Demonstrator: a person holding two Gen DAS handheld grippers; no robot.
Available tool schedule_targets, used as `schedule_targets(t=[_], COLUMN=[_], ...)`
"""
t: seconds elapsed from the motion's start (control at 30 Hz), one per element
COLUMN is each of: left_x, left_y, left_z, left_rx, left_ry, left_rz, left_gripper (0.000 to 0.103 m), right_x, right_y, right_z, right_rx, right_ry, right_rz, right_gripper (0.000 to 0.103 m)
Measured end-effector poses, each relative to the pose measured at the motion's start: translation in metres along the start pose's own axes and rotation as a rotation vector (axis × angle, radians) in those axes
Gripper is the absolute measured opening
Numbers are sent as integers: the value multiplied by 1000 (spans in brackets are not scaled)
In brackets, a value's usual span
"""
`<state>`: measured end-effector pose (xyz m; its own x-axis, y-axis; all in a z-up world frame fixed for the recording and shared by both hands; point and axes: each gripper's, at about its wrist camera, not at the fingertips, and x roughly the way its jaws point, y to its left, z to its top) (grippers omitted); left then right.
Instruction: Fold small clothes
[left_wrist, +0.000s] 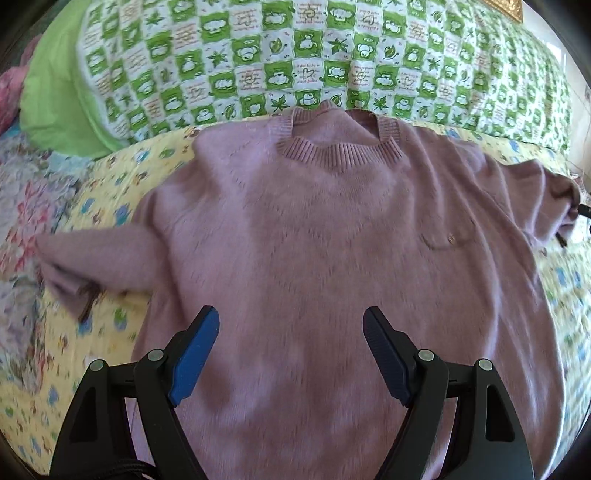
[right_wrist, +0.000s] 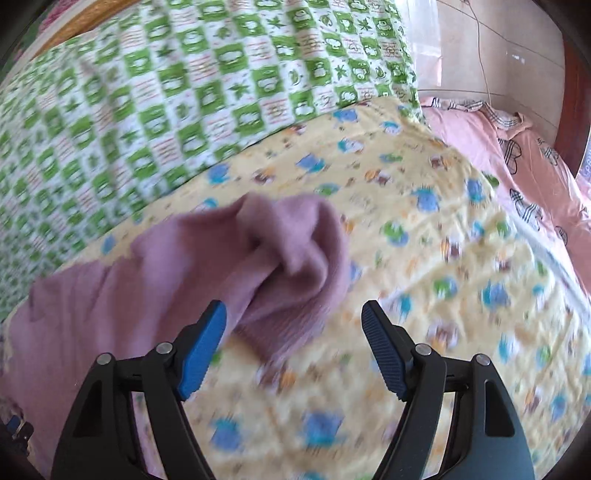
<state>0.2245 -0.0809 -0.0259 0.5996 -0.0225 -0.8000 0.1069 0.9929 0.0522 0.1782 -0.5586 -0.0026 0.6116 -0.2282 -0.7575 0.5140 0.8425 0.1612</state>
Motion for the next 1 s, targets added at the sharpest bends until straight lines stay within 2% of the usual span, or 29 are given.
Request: schedule_targets(t=[0.07,0.13,0.17,0.2,0.3,0.37,0.47,0.6,0.67,0.7,0.73,0.83,1.0], left_x=[14,33,42,52,63,61,54,37,29,26,24,25,51], left_y=[-2,-5,-4,-2,6,12,14,15,17,18,19,24,42], left_z=[8,19,21,26,33,35,27,19,15,14,12,9,3], left_rx=[12,20,21,13,-29,-53,-56,-68,-77,-78,-79,-100,-211], left_ry=[2,14,27,40,53,49,56,55,51,52,56,70,160], left_rz=[9,16,21,26,4,-18,-42,-95,-122,-128,-129,-159,-196], left_gripper=[81,81,81,81,81,81,81,81,81,81,81,81,81], right_x=[19,37,43,41,9,-14,-59,-89,-77,-69,-61,-55,-27], right_y=[-2,0,1,0,2,13,62,174,222,241,262,291,262], right_z=[14,21,24,25,22,21,18,15,8,3,-3,-25,-51], right_rx=[-30,-71,-83,-90,-115,-126,-155,-204,-138,-117,-119,-191,-175], right_ry=[17,68,94,97,69,70,109,192,286,331,366,341,382], right_rz=[5,-3,-20,-34,2,69,290,673,859,912,917,845,729], right_gripper=[58,19,12,11,9,9,9,9,17,31,41,42,42])
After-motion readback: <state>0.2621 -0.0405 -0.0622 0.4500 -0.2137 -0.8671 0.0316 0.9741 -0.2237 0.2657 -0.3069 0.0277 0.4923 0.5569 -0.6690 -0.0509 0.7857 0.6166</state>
